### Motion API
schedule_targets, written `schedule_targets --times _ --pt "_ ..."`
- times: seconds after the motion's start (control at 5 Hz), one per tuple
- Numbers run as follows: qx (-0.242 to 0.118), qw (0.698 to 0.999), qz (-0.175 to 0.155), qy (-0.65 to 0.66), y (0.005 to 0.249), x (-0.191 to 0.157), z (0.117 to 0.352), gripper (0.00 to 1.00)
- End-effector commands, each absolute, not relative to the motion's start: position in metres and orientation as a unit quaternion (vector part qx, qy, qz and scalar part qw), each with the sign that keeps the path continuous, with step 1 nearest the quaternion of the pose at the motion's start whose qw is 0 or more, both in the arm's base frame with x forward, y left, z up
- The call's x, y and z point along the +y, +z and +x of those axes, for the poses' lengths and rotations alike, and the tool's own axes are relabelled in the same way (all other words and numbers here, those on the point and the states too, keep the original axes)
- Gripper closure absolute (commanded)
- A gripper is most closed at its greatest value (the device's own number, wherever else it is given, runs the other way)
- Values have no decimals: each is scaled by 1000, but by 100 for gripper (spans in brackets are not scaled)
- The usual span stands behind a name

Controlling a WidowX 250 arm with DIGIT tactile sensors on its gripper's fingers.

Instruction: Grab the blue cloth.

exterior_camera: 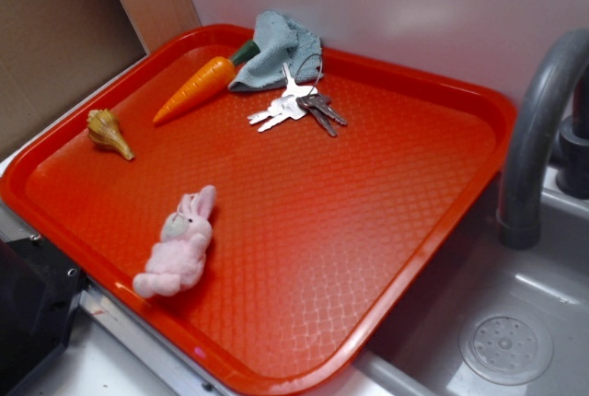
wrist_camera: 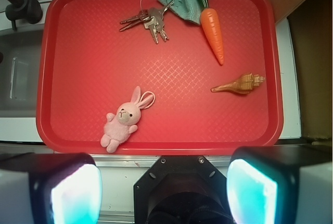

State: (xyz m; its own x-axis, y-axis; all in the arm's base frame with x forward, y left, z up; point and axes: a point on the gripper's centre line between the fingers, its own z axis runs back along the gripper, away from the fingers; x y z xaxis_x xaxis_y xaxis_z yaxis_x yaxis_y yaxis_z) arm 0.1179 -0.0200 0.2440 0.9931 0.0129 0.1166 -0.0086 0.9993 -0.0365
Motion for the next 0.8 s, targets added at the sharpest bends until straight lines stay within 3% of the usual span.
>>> schedule_targets --times 0.0,0.2,0.4,0.6 --pt "-59 998 -18 5 244 -20 118 0" --pt "-138 990 40 18 208 -18 168 0" --pt "-192 979 44 45 197 -11 215 0" --pt "-212 975 49 -38 166 -5 261 0"
